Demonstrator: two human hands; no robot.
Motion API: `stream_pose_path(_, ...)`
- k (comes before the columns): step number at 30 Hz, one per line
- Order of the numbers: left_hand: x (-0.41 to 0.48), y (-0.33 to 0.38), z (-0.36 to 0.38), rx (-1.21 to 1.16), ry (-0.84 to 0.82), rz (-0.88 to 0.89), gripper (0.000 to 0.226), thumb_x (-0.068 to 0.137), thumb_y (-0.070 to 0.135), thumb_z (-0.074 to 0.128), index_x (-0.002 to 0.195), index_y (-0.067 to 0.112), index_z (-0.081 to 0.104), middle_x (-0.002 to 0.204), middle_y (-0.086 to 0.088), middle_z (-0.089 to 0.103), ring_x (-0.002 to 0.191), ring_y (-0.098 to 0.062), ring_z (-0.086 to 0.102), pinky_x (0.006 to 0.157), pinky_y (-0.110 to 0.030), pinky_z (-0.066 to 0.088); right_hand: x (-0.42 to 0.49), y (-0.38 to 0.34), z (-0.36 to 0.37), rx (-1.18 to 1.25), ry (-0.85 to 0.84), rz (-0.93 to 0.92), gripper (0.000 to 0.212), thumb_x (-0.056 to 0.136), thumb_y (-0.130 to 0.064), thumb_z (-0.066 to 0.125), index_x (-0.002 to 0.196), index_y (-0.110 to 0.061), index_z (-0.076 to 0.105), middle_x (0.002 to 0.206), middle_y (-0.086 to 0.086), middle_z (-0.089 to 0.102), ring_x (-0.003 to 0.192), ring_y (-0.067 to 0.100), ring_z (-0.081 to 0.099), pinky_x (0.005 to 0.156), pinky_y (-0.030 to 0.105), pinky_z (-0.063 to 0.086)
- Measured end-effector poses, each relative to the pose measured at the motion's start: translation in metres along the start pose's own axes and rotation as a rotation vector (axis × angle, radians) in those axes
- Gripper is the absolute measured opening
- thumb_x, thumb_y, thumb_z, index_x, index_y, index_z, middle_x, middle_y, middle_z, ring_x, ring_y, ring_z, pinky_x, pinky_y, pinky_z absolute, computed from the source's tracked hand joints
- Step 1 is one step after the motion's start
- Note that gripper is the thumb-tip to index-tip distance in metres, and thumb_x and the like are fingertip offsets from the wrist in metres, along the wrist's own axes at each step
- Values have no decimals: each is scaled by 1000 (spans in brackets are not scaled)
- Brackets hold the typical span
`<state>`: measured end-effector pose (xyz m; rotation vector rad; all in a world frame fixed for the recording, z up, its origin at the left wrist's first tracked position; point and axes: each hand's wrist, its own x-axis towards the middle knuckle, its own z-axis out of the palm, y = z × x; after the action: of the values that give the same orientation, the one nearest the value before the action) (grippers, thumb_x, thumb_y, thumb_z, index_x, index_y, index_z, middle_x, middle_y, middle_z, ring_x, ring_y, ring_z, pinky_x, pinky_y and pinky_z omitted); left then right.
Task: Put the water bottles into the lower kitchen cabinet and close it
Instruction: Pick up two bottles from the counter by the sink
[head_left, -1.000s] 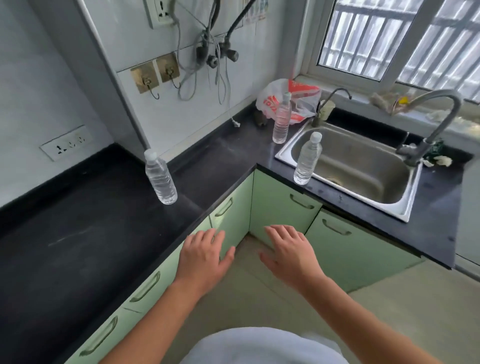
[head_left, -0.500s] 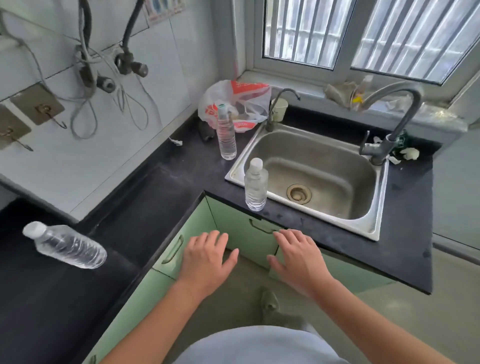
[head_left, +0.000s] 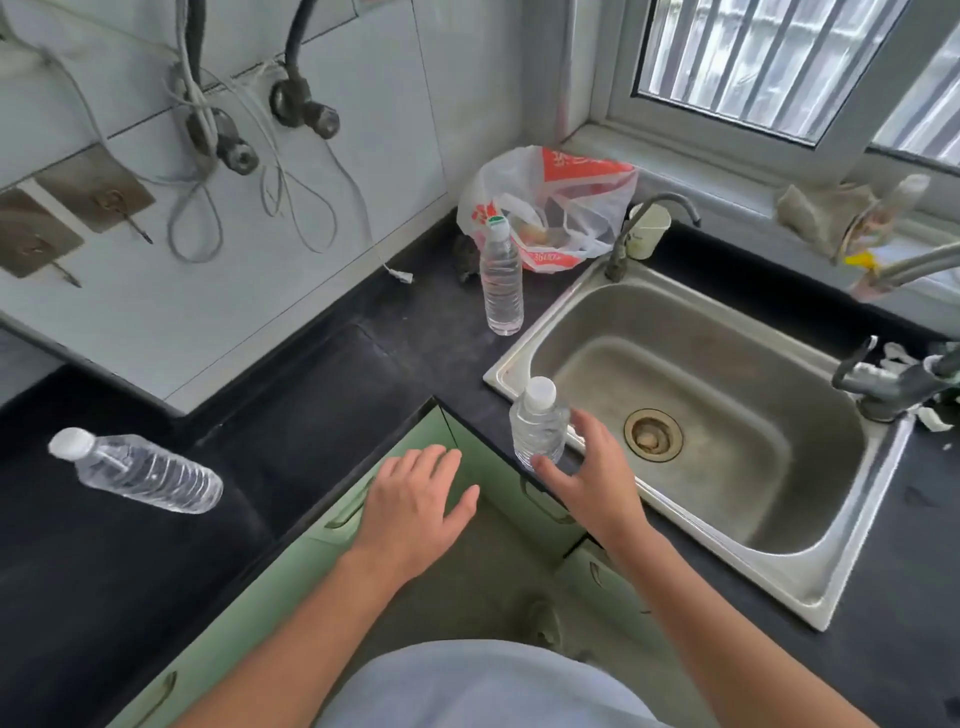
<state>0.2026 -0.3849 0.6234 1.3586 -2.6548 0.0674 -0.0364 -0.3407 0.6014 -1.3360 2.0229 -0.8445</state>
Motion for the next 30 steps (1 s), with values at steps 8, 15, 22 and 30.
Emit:
stream_pose_path(8, 1, -13, -4, 29, 3, -119, 52, 97, 51, 43, 118, 10, 67, 112, -1, 69, 94, -23, 66, 80, -41, 53, 22, -4, 14, 158, -38, 72, 51, 68, -51, 79, 111, -36, 56, 104, -17, 68, 97, 8, 66, 84, 42, 57)
stream_pose_path(15, 37, -26, -3, -1, 26, -107, 53, 97, 51, 42, 119, 10, 68, 113, -2, 69, 96, -24, 67, 80, -41, 54, 34, -14, -10, 210, 22, 105, 50, 67, -45, 86, 111, -44, 62, 103, -23, 71, 95, -1, 66, 86, 33, 56)
stream_pose_path(22, 123, -48, 6, -88, 13, -36, 59, 97, 55, 39, 124, 10, 66, 118, -3, 70, 101, -26, 67, 84, -43, 52, 64, -30, -30, 172, 111, 144, 50, 62, -54, 85, 105, -53, 59, 102, -24, 71, 97, 3, 66, 90, 39, 55)
stream_pose_path(30, 230, -72, 32, -614, -146, -206, 70, 94, 65, 49, 148, 21, 41, 147, 0, 53, 129, -20, 54, 102, -44, 50, 95, -47, -22, 118, 190, 316, 62, 57, -58, 81, 114, -39, 64, 101, -24, 71, 93, -2, 66, 84, 33, 56)
